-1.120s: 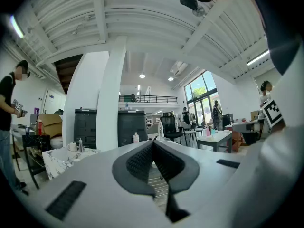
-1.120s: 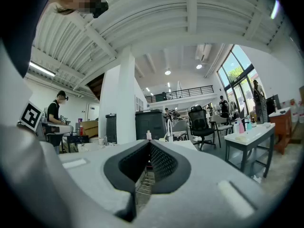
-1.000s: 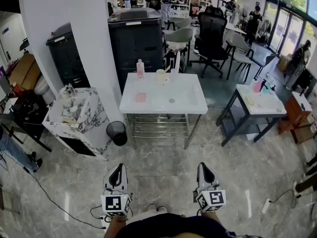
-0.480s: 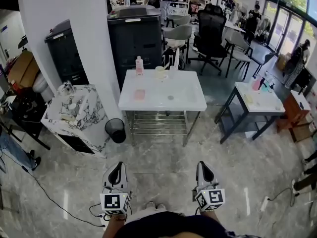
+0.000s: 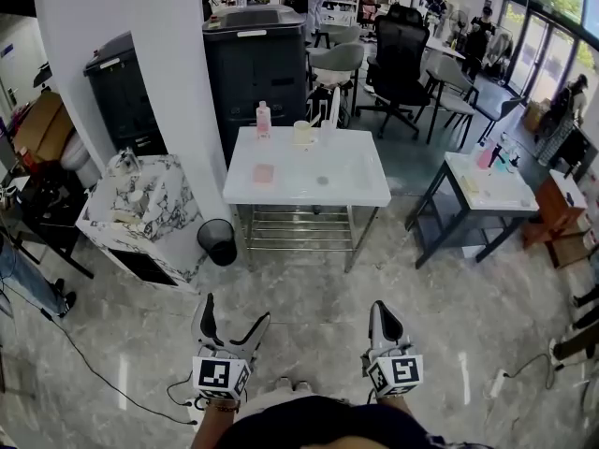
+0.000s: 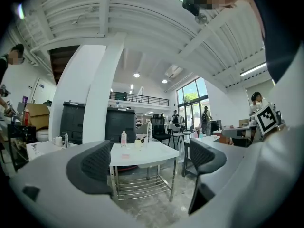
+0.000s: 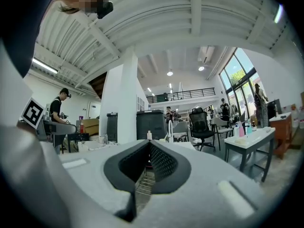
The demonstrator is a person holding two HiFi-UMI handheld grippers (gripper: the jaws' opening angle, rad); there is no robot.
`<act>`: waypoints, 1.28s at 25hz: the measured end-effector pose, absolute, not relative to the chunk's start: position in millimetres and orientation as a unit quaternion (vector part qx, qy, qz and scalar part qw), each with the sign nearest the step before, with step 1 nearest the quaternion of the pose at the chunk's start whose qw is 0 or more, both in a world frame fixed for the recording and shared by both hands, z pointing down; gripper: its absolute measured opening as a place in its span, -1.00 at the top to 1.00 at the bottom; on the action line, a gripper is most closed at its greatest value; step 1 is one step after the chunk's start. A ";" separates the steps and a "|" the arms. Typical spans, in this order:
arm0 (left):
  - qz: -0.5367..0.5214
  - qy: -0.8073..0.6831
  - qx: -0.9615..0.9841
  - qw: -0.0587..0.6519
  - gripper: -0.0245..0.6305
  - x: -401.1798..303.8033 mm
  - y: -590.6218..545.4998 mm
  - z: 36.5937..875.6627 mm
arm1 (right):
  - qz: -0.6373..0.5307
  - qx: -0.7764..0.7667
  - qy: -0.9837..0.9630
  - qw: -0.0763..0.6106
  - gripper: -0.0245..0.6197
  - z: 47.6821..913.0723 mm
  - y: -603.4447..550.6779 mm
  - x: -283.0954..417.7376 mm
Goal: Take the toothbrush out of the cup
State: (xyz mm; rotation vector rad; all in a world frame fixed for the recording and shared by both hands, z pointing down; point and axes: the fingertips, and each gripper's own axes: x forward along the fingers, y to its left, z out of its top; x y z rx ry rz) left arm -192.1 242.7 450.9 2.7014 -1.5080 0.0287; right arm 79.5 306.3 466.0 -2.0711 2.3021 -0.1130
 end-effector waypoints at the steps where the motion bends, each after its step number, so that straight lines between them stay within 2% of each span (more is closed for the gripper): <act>1: 0.015 -0.482 0.875 0.026 -0.60 -188.7 242.9 453.7 | -0.039 -0.668 0.743 0.020 0.92 466.7 306.1 79.7; 6: 0.025 -0.475 0.879 0.034 -0.67 -178.3 241.3 458.6 | -0.044 -0.664 0.746 0.019 0.92 467.7 303.6 84.3; 22: 0.031 -0.485 0.873 0.036 -0.67 -150.9 223.1 468.7 | -0.051 -0.643 0.764 0.008 0.92 483.2 287.9 113.3; 32: 0.038 -0.486 0.872 0.038 -0.67 -143.5 152.6 484.2 | -0.061 -0.648 0.759 0.002 0.92 506.7 227.9 124.9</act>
